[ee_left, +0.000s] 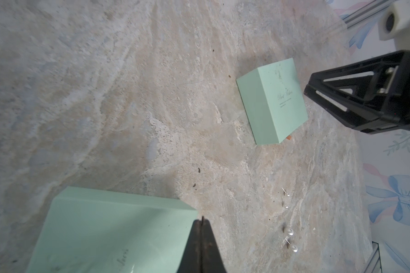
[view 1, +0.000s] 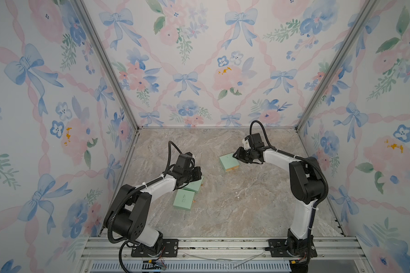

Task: Take out the earrings from the drawer-style jewelry box
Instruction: Move the jewelry box to the center of the board.

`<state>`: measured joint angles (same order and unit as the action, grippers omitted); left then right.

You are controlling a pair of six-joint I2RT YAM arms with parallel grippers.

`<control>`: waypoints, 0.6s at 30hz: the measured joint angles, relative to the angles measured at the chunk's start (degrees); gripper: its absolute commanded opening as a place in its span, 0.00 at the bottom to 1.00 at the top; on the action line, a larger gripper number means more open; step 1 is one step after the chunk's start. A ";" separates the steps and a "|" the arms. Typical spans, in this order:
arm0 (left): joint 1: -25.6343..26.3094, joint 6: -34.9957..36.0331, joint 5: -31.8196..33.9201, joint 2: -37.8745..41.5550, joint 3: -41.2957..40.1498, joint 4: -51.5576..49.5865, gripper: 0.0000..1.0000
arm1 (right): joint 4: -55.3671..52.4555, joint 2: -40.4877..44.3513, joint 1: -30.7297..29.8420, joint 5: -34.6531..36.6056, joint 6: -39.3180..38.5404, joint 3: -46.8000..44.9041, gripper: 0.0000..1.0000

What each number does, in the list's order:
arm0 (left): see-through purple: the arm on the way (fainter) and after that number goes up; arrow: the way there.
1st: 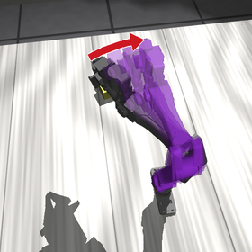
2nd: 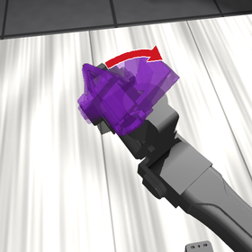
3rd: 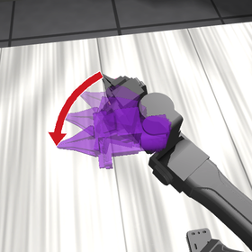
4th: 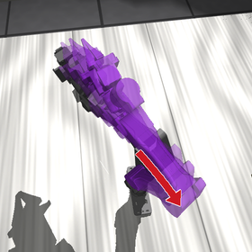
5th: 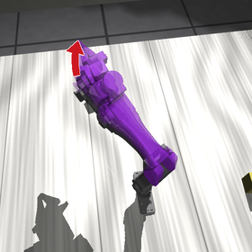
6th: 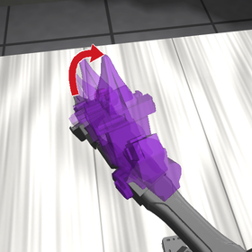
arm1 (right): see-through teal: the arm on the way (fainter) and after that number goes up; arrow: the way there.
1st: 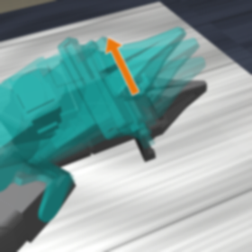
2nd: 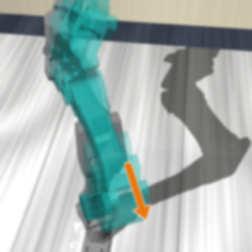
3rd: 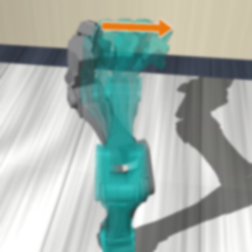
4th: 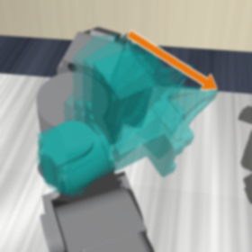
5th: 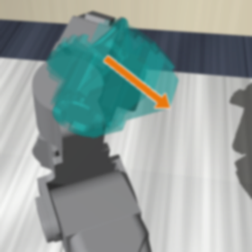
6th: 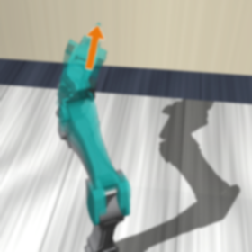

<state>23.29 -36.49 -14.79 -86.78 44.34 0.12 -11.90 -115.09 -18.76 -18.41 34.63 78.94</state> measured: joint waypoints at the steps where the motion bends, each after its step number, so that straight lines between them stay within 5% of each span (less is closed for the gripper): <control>1: -0.02 0.00 -0.15 0.00 0.00 0.11 0.00 | 0.17 -0.50 0.02 -0.04 0.17 0.26 0.42; 18: 0.00 0.00 -0.33 0.02 -0.31 0.48 0.00 | -2.78 -5.33 -0.11 -5.14 -4.70 6.80 0.47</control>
<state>23.29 -36.49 -15.11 -86.76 44.03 0.60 -14.68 -120.42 -18.87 -23.55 29.93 85.73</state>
